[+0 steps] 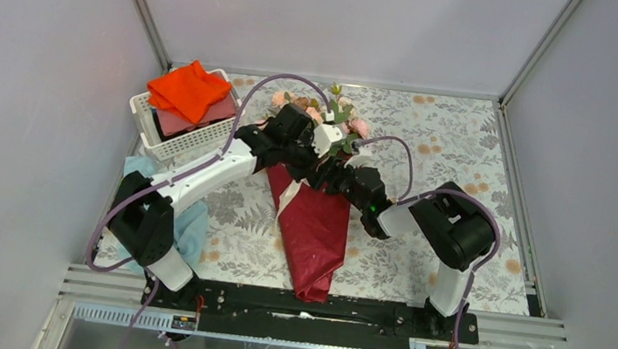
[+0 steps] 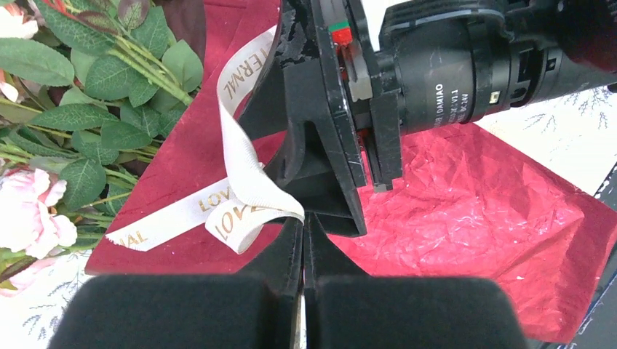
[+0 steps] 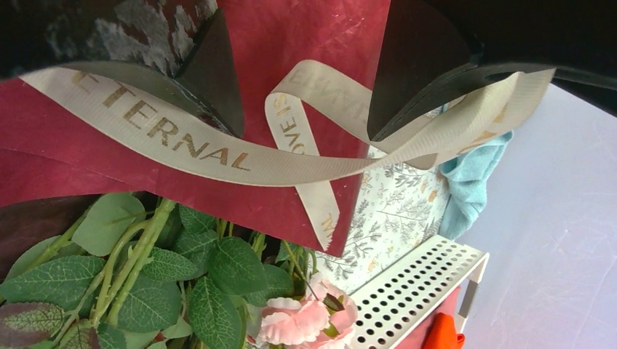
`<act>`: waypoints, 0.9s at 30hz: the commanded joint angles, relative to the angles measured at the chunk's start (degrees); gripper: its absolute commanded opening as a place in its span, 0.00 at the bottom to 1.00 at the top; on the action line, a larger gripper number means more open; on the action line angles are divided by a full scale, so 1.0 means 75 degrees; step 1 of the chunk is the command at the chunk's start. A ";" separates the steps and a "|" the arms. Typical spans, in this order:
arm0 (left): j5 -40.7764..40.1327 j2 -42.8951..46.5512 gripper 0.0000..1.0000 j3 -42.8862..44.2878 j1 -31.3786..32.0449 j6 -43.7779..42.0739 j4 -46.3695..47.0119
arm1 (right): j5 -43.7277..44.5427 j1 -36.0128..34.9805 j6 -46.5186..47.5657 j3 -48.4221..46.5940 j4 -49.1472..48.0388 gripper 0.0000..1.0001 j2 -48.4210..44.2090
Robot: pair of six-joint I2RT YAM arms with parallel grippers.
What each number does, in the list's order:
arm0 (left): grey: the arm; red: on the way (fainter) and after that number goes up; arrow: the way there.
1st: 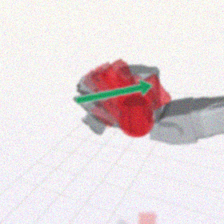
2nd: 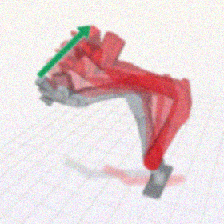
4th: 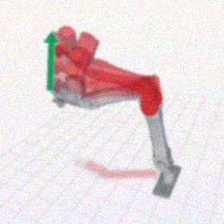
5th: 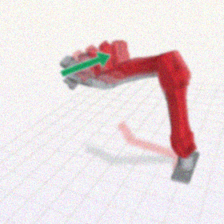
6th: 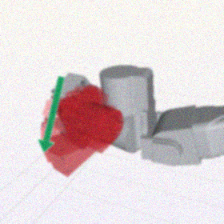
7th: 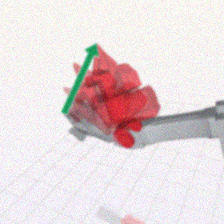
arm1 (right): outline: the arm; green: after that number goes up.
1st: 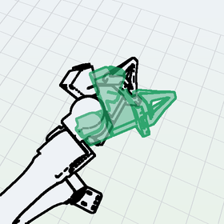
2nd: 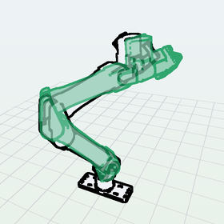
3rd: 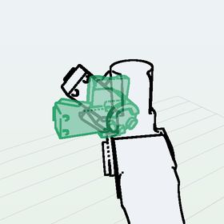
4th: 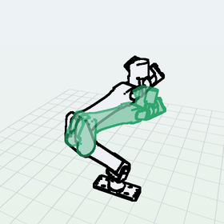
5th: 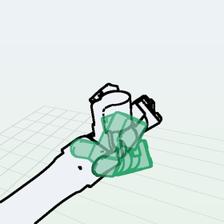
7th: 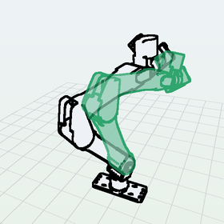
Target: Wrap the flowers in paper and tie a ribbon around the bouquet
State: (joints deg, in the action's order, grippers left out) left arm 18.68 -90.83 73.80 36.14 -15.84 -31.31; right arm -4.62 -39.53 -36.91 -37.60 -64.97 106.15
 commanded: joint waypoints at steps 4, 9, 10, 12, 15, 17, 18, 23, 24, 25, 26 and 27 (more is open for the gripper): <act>0.0323 -0.0067 0.00 0.0152 -0.0194 0.0347 0.0470 | 0.0006 -0.0141 0.0280 -0.0446 -0.0410 0.71 0.0509; 0.0195 -0.0055 0.00 0.0117 -0.0287 0.0332 0.0548 | -0.0104 -0.0190 0.0461 -0.0524 -0.0081 0.63 0.0681; 0.0183 -0.0060 0.00 0.0098 -0.0315 0.0330 0.0544 | -0.0118 -0.0186 0.0460 -0.0523 0.0021 0.55 0.0674; 0.0124 -0.0060 0.00 0.0064 -0.0346 0.0324 0.0543 | -0.0080 -0.0185 0.0462 -0.0423 0.0065 0.39 0.0551; 0.0012 -0.0035 0.00 -0.0051 -0.0405 0.0262 0.0548 | -0.0015 -0.0180 0.0597 -0.0184 0.0106 0.18 0.0221; -0.0169 0.0004 0.00 -0.0140 -0.0444 0.0192 0.0573 | -0.0033 -0.0179 0.0707 -0.0096 0.0320 0.08 -0.0034; -0.0237 0.0034 0.00 -0.0183 -0.0466 0.0171 0.0593 | -0.0045 -0.0179 0.0757 -0.0063 0.0441 0.02 -0.0148; -0.0792 0.0083 0.00 -0.0304 -0.0506 0.0058 0.0792 | -0.0165 -0.0179 0.0712 0.0274 0.0746 0.00 -0.0719; -0.0966 0.0086 0.00 -0.0336 -0.0506 0.0025 0.0869 | -0.0184 -0.0179 0.0709 0.0355 0.0866 0.00 -0.0865; -0.1122 0.0078 0.00 -0.0389 -0.0509 -0.0010 0.0952 | -0.0200 -0.0179 0.0694 0.0422 0.1023 0.00 -0.1033; -0.1300 0.0061 0.00 -0.0432 -0.0496 -0.0048 0.1043 | -0.0208 -0.0179 0.0650 0.0473 0.1255 0.00 -0.1180; -0.1476 0.0038 0.00 -0.0495 -0.0489 -0.0091 0.1155 | -0.0229 -0.0179 0.0638 0.0507 0.1557 0.00 -0.1330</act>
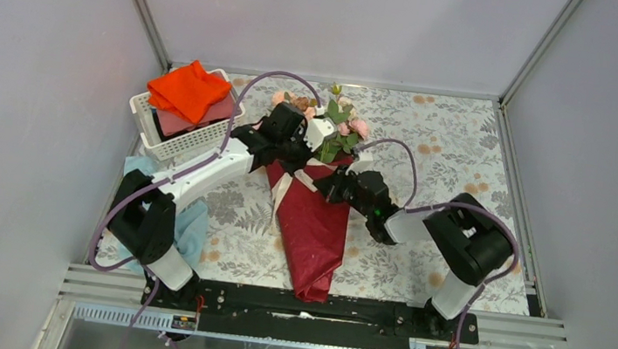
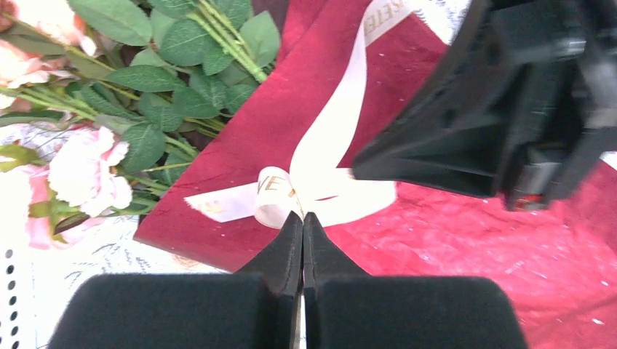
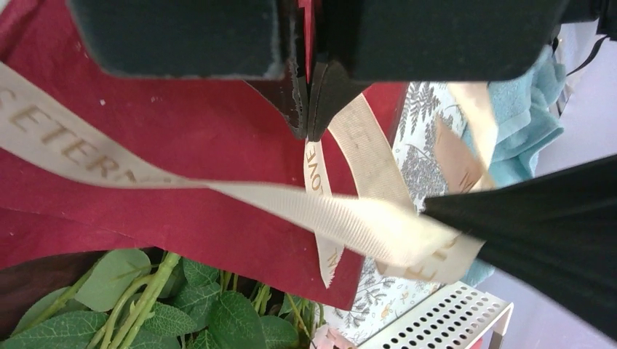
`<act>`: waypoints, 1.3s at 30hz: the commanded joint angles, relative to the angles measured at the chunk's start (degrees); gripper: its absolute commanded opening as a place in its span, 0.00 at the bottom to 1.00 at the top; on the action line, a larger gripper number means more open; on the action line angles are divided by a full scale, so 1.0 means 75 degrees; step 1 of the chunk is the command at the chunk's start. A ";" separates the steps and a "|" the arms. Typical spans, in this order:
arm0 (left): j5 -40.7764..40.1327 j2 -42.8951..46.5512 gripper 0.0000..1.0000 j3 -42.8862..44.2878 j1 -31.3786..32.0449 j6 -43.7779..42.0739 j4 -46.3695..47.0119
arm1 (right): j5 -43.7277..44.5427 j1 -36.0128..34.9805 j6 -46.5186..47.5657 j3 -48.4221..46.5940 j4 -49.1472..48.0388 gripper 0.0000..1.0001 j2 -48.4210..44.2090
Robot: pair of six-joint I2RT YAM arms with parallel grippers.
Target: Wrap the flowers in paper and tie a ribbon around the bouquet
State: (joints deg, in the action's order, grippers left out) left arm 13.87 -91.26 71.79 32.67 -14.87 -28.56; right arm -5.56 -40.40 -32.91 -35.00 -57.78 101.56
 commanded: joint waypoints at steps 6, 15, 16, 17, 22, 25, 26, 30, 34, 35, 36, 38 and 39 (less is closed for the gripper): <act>-0.2144 -0.0177 0.00 -0.0684 0.0455 -0.0731 0.1263 | -0.0539 -0.0056 -0.0138 0.0086 0.1962 0.00 -0.1053; 0.0706 0.0669 0.98 -0.0074 0.0247 -0.1667 -0.1204 | -0.0207 -0.0031 0.0199 -0.0112 0.3190 0.00 -0.1379; 0.0858 0.0766 0.98 0.0028 -0.0115 -0.1759 -0.1350 | -0.0227 -0.0020 0.0218 -0.0129 0.3231 0.00 -0.1367; 0.0953 0.0787 0.98 0.0149 -0.0494 -0.1915 -0.1533 | -0.0274 0.0002 0.0239 -0.0120 0.3223 0.00 -0.1364; 0.0965 0.0674 0.87 -0.0361 -0.2211 -0.3352 -0.1744 | -0.0393 0.0073 0.0308 -0.0079 0.3159 0.00 -0.1355; 0.0868 0.0881 0.62 -0.1819 -0.2641 -0.3973 -0.0227 | -0.0457 0.0079 0.0365 -0.0161 0.3257 0.00 -0.1331; 0.0789 0.0990 0.62 -0.2360 -0.2654 -0.4211 0.0395 | -0.0464 0.0089 0.0390 -0.0190 0.3316 0.00 -0.1327; 0.1479 0.1539 0.87 -0.4023 -0.2655 -0.5781 0.2057 | -0.0455 0.0085 0.0431 -0.0258 0.3452 0.00 -0.1390; 0.2160 0.1288 0.99 -0.3892 -0.2620 -0.6286 0.1612 | -0.0336 0.0079 0.0474 -0.0182 0.3491 0.00 -0.1507; 0.2058 0.1176 0.98 -0.3877 -0.2589 -0.6419 0.1630 | -0.0326 0.0081 0.0481 -0.0171 0.3496 0.00 -0.1537; 0.1863 0.1062 0.98 -0.3894 -0.2511 -0.6500 0.1735 | -0.0329 0.0088 0.0492 -0.0162 0.3507 0.00 -0.1565; 0.1638 0.0897 0.98 -0.3904 -0.2356 -0.6710 0.1643 | -0.0297 0.0081 0.0515 -0.0130 0.3509 0.00 -0.1624; 0.1688 0.0834 0.98 -0.3874 -0.2276 -0.6870 0.1407 | -0.0266 0.0082 0.0522 -0.0120 0.3517 0.00 -0.1639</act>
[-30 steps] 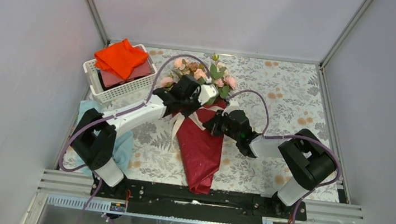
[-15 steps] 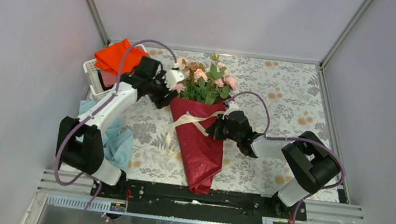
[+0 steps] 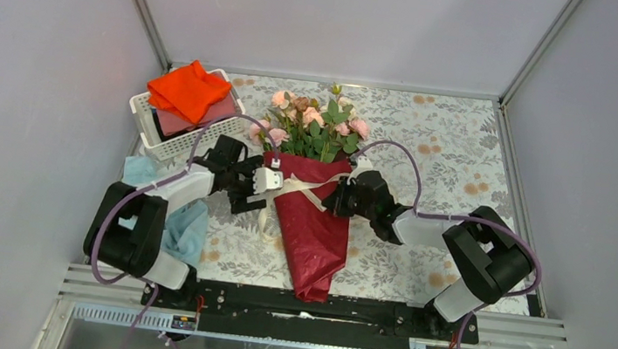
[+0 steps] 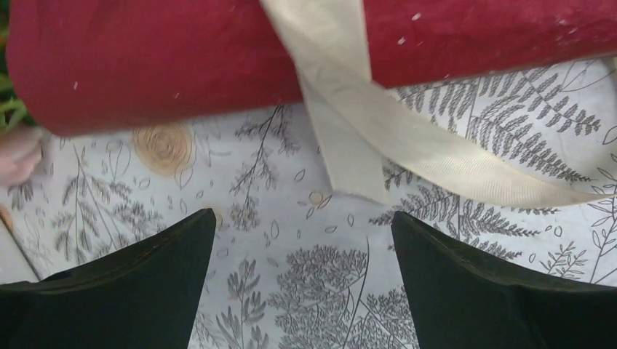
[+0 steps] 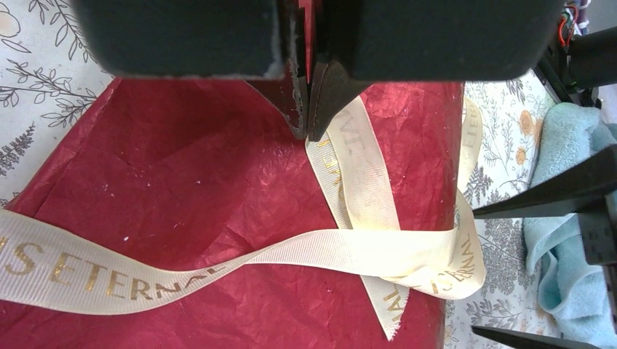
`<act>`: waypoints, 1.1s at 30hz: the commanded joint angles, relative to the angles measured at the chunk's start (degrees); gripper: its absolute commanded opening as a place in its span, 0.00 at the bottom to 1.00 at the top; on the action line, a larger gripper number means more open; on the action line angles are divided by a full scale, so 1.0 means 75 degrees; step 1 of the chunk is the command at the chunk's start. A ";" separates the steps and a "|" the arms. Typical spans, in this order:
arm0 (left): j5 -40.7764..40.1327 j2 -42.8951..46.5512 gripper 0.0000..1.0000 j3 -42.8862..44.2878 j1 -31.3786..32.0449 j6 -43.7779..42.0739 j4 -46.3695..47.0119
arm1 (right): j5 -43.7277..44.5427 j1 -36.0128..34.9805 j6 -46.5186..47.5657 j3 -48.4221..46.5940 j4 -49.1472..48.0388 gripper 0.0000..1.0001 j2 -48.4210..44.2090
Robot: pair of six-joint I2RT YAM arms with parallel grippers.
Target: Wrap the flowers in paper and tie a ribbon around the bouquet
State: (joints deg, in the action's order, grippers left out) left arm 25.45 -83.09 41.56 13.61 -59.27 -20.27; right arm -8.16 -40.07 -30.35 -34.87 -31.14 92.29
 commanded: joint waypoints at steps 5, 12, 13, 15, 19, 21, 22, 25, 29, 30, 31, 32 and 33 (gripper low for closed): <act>0.0032 -0.0735 0.96 0.0565 0.0705 -0.1034 -0.0360 | 0.0133 0.0043 0.0199 -0.0108 -0.0091 0.00 -0.0501; -0.0385 -0.1319 0.60 0.0894 0.1020 -0.0641 -0.0150 | 0.0081 0.0044 0.0247 -0.0132 0.0027 0.00 -0.0608; -0.0404 -0.1320 0.53 0.0872 0.1032 -0.0714 -0.0226 | 0.0106 0.0037 0.0274 -0.0140 0.0085 0.00 -0.0645; -0.0452 -0.1249 0.36 0.0869 0.1025 -0.0854 -0.0474 | 0.0148 0.0063 0.0349 -0.0153 0.0207 0.00 -0.0733; -0.0668 -0.0911 0.00 0.0814 0.0826 -0.0864 -0.0578 | 0.0057 0.0212 0.0399 -0.0155 0.0619 0.00 -0.1028; -0.0763 -0.0797 0.00 0.0931 0.0603 -0.0652 -0.0578 | -0.0070 0.0365 0.0396 -0.0155 0.1081 0.00 -0.1264; -0.0812 -0.0759 0.00 0.1062 0.0418 -0.0515 -0.0556 | -0.0162 0.0448 0.0406 -0.0171 0.1397 0.00 -0.1427; -0.1124 -0.0714 0.00 0.1356 0.0031 0.0108 -0.0333 | -0.0502 0.0765 0.0578 -0.0283 0.2783 0.00 -0.1952; -0.1315 -0.0604 0.00 0.1431 -0.0382 0.0397 -0.0178 | -0.0610 0.1337 0.0802 -0.0391 0.4709 0.00 -0.2796; -0.1445 -0.0576 0.00 0.1371 -0.0469 0.0437 -0.0048 | -0.0562 0.1552 0.0796 -0.0415 0.5181 0.00 -0.2997; -0.1624 -0.0571 0.00 0.1302 -0.0547 0.0499 0.0097 | -0.0446 0.1830 0.0749 -0.0432 0.5609 0.00 -0.3170; -0.1891 -0.0570 0.00 0.1235 -0.0629 0.0577 0.0250 | -0.0243 0.2144 0.0662 -0.0450 0.6014 0.00 -0.3340; -0.2183 -0.0580 0.00 0.1188 -0.0690 0.0680 0.0372 | -0.0100 0.2512 0.0571 -0.0453 0.6385 0.00 -0.3472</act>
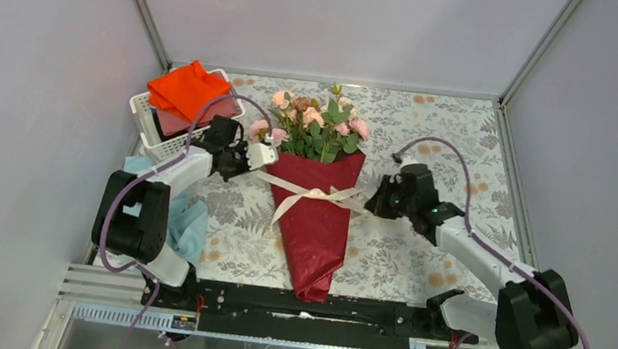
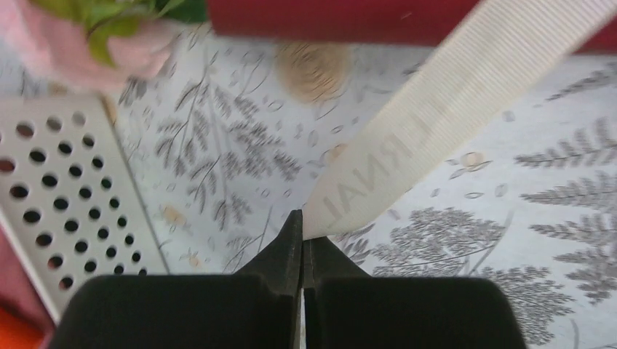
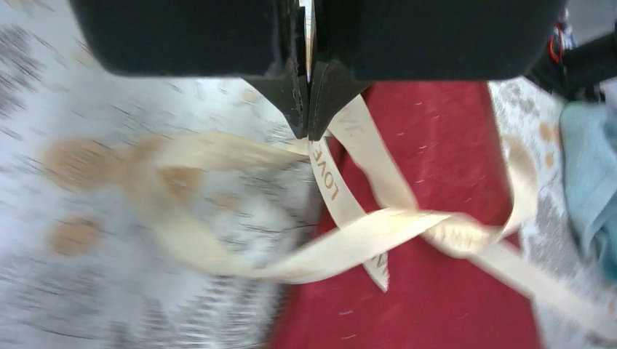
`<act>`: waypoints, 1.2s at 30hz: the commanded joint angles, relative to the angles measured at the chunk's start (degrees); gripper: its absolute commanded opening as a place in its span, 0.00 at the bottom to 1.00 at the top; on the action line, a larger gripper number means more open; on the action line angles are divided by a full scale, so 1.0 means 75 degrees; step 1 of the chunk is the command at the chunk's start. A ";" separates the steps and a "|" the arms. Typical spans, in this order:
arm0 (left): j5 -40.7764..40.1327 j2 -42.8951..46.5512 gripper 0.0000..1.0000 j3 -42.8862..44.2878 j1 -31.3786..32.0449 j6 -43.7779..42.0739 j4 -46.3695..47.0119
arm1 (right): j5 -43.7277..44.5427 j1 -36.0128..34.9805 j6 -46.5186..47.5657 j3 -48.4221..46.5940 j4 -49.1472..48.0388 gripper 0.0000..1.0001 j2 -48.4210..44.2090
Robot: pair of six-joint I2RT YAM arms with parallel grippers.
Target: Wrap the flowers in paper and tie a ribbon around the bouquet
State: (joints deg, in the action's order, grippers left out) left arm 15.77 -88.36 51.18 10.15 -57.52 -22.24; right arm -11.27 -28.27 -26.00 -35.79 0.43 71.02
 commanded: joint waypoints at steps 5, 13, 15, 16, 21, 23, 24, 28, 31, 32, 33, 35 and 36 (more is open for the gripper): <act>-0.2053 0.0407 0.00 -0.0421 -0.0638 0.0774 0.0888 | -0.0148 0.3157 -0.0371 0.0186 0.1851 0.00 -0.1156; -0.3324 0.0761 0.00 -0.1402 -0.2222 0.0006 0.1860 | -0.0043 0.4760 -0.0944 0.0571 0.0507 0.00 -0.0360; -0.3340 0.0651 0.00 -0.1505 -0.2826 -0.0135 0.2194 | 0.0206 0.5064 -0.1030 0.0669 0.0262 0.00 -0.0194; -0.3394 0.0547 0.00 -0.1508 -0.3074 -0.0162 0.2344 | 0.0319 0.5237 -0.1077 0.0732 0.0159 0.00 -0.0162; -0.3560 0.0104 0.00 -0.1388 -0.4150 -0.0335 0.2915 | 0.1024 0.5768 -0.1087 0.0892 -0.0260 0.00 -0.0177; -0.3506 0.0070 0.00 -0.1336 -0.4492 -0.0390 0.2932 | 0.1255 0.5865 -0.1023 0.0876 -0.0289 0.00 -0.0138; -0.3443 0.0068 0.00 -0.1304 -0.4641 -0.0409 0.2939 | 0.1363 0.5902 -0.0997 0.0871 -0.0297 0.00 -0.0122; -0.3281 -0.0012 0.00 -0.1049 -0.5052 -0.0450 0.3004 | 0.1253 0.5961 -0.0847 0.0847 -0.0344 0.00 -0.0052; -0.2475 0.0248 0.00 -0.0982 -0.4920 -0.0507 0.2022 | 0.1264 0.5161 -0.0615 0.0595 0.0180 0.00 -0.0079; -0.2016 0.0450 0.00 -0.0971 -0.4802 -0.0525 0.1560 | 0.1540 0.4547 -0.0406 0.0409 0.0477 0.00 -0.0059; -0.1595 0.0749 0.00 -0.0942 -0.4605 -0.0562 0.0989 | 0.1757 0.4037 -0.0155 0.0168 0.0868 0.00 0.0049; -0.0943 0.1180 0.33 -0.0876 -0.3814 -0.0663 -0.0039 | 0.1566 0.3342 0.0206 -0.0518 0.1800 0.16 0.0576; -0.0736 0.1397 0.62 -0.0840 -0.3355 -0.0665 -0.0447 | 0.1531 0.3201 0.0336 -0.0880 0.2329 0.40 0.0806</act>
State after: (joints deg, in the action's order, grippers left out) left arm -1.52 -84.44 42.54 -24.21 -60.93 -11.46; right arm -0.99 2.76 -29.87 -32.80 6.52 72.34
